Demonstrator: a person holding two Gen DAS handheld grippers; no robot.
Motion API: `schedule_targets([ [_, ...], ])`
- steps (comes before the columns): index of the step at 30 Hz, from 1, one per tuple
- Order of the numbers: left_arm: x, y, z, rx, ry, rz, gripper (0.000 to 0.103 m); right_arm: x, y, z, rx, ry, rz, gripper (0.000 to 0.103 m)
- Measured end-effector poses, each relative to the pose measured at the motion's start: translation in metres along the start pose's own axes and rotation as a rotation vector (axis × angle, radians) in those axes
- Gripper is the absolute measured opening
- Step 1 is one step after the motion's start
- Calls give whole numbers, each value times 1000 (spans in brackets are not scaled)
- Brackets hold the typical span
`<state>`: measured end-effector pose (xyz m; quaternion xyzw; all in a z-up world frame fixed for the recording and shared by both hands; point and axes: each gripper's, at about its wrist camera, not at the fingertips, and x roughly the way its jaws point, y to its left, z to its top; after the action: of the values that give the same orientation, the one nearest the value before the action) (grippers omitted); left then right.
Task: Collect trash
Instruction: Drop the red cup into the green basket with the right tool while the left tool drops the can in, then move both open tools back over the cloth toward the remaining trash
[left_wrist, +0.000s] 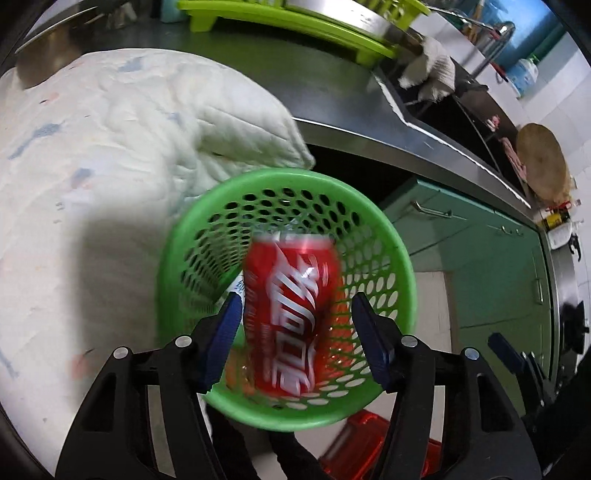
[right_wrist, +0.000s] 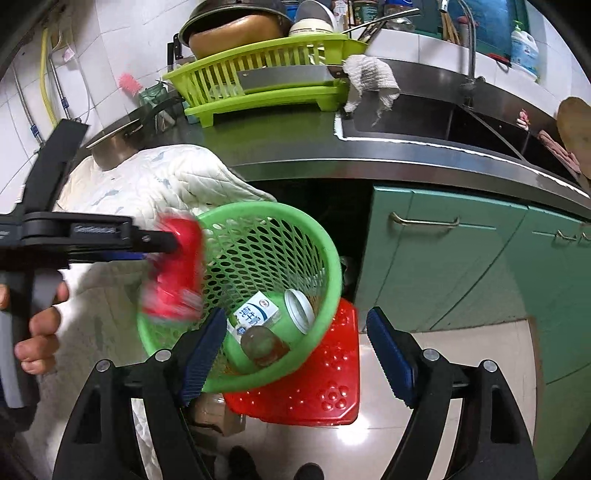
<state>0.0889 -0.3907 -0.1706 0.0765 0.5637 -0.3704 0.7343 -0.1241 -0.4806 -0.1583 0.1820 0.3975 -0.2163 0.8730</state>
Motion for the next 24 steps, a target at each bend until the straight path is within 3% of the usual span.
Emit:
schedule_targets([
  [4, 11, -5, -2, -12, 20, -14, 71, -4, -7, -7, 10, 3, -13, 75],
  [9, 1, 1, -10, -25, 11, -27, 71, -9, -10, -10, 18, -2, -13, 75],
  [24, -114, 77, -30, -108, -171, 118, 71, -20, 49, 18, -90, -47, 95, 75],
])
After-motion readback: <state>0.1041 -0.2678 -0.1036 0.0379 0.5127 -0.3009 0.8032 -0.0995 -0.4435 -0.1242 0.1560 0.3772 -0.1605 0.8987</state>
